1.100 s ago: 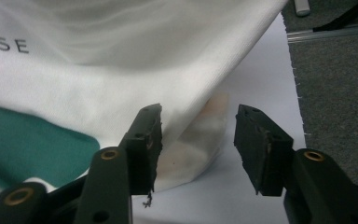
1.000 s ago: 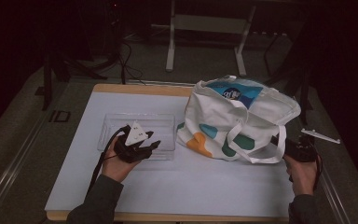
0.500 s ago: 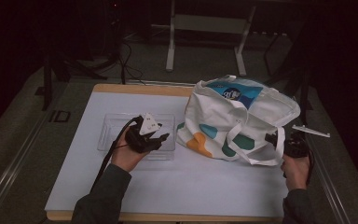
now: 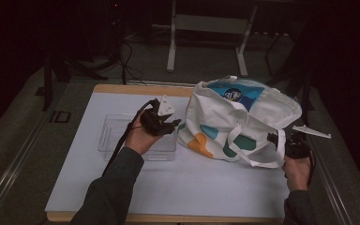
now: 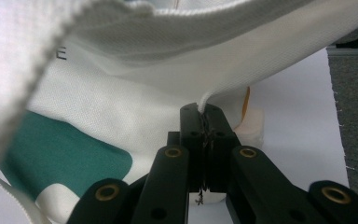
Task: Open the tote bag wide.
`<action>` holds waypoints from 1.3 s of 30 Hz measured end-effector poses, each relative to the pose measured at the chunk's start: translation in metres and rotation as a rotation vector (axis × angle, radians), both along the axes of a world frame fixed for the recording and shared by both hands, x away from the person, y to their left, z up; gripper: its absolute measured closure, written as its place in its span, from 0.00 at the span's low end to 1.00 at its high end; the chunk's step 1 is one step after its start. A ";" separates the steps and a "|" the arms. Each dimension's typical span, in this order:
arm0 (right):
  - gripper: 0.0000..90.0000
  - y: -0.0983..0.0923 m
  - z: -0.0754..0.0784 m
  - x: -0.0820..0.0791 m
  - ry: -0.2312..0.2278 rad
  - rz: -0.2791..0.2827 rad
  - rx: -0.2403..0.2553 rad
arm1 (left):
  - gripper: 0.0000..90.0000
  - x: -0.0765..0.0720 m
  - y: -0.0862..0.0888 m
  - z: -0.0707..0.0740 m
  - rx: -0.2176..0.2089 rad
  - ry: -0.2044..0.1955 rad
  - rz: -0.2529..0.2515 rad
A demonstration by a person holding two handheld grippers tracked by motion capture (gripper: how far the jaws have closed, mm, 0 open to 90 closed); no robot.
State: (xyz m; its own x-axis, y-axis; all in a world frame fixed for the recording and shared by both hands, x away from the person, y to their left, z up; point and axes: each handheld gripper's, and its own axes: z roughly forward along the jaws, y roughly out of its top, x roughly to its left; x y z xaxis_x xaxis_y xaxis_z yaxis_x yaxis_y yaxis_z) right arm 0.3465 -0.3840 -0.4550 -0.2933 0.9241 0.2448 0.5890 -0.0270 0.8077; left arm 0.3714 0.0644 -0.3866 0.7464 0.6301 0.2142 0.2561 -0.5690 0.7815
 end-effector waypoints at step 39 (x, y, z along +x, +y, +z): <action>0.99 0.024 0.027 -0.002 -0.084 0.085 -0.014 | 0.97 0.042 -0.015 0.003 -0.049 0.041 0.049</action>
State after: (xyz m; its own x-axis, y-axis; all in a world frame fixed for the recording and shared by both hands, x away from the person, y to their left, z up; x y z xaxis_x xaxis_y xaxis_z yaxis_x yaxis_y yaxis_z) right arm 0.3449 -0.3598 -0.4277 -0.3893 0.8983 0.2036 0.5193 0.0314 0.8540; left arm 0.4137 0.0497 -0.3839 0.7221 0.6749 0.1522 0.3152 -0.5167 0.7960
